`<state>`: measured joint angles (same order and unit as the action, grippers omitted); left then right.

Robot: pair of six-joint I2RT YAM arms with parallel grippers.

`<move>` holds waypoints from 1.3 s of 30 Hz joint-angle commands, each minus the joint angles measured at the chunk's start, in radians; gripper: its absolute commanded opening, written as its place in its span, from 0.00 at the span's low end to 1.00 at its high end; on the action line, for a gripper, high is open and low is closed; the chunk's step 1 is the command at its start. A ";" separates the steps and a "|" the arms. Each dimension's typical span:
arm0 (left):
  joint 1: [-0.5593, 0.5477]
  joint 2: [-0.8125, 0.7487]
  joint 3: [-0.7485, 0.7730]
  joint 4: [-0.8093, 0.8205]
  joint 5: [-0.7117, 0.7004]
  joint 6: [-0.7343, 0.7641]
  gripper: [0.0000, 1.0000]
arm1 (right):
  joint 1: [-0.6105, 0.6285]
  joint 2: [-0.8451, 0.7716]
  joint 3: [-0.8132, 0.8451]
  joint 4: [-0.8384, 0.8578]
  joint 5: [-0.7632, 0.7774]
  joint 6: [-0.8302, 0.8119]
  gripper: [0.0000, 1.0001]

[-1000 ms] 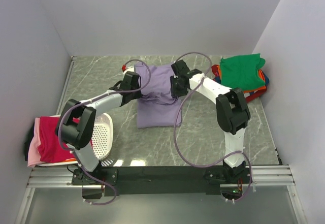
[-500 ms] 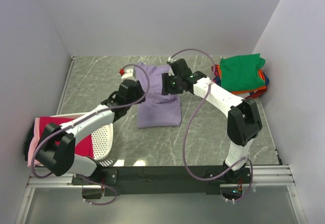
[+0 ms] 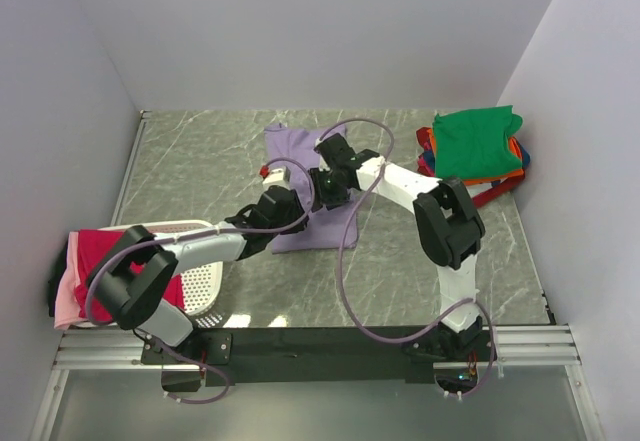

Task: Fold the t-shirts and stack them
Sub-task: Fold the tshirt

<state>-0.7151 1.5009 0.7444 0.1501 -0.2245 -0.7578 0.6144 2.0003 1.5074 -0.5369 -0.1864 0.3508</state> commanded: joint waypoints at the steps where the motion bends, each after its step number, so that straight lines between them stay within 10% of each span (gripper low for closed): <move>1: -0.018 0.034 0.027 0.081 0.023 -0.031 0.33 | -0.007 0.044 0.079 -0.031 0.042 0.001 0.54; 19: -0.070 0.045 -0.060 0.071 -0.002 -0.054 0.33 | -0.142 0.201 0.372 -0.083 0.183 -0.009 0.54; 39: 0.008 -0.260 -0.168 -0.264 -0.141 -0.118 0.37 | -0.120 -0.385 -0.407 0.107 0.067 0.050 0.63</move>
<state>-0.7322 1.3029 0.6086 -0.0448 -0.3435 -0.8345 0.4801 1.6451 1.1427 -0.4896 -0.0750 0.3725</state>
